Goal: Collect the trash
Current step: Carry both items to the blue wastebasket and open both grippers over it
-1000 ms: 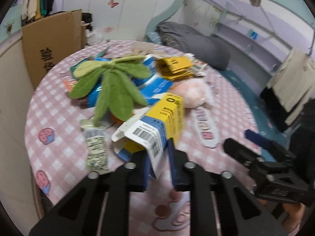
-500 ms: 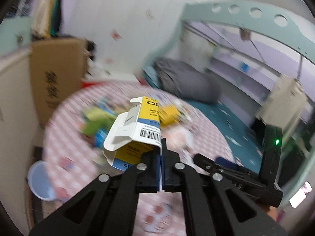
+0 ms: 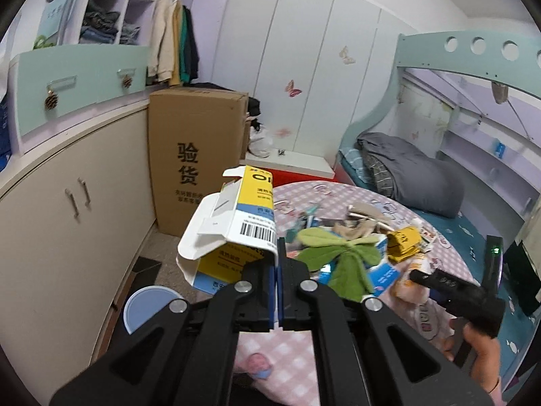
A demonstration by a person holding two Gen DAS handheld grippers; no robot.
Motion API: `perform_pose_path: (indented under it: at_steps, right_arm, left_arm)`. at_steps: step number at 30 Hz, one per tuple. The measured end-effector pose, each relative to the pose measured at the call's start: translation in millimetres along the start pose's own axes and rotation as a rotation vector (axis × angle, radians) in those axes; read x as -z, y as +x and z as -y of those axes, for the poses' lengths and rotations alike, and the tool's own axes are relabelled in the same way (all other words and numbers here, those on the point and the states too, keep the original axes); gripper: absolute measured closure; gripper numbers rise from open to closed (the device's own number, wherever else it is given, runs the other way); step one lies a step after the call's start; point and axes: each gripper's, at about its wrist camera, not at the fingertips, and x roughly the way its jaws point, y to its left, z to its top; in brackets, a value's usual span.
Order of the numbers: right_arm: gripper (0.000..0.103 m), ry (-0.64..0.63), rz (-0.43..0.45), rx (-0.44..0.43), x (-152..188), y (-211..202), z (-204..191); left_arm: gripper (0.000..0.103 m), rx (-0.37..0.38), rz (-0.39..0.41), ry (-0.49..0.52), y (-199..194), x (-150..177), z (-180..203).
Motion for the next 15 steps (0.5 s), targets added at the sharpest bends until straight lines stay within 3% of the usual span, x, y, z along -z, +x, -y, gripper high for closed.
perform_pose_path:
  at_steps: [4,9,15]
  right_arm:
    - [0.061,-0.017,0.040,-0.014,5.2,-15.8,3.3]
    - [0.061,-0.170,0.141,0.003,13.6,-52.7,-32.3]
    - [0.061,-0.362,0.084,-0.177,33.9,-58.3,-120.1]
  left_arm:
    - [0.102,0.005,-0.009,-0.027,3.8,3.2,-16.9]
    - [0.102,0.016,-0.012,-0.055,3.1,6.3,-38.5]
    - [0.102,-0.023,-0.024,-0.112,2.1,9.4,-85.5]
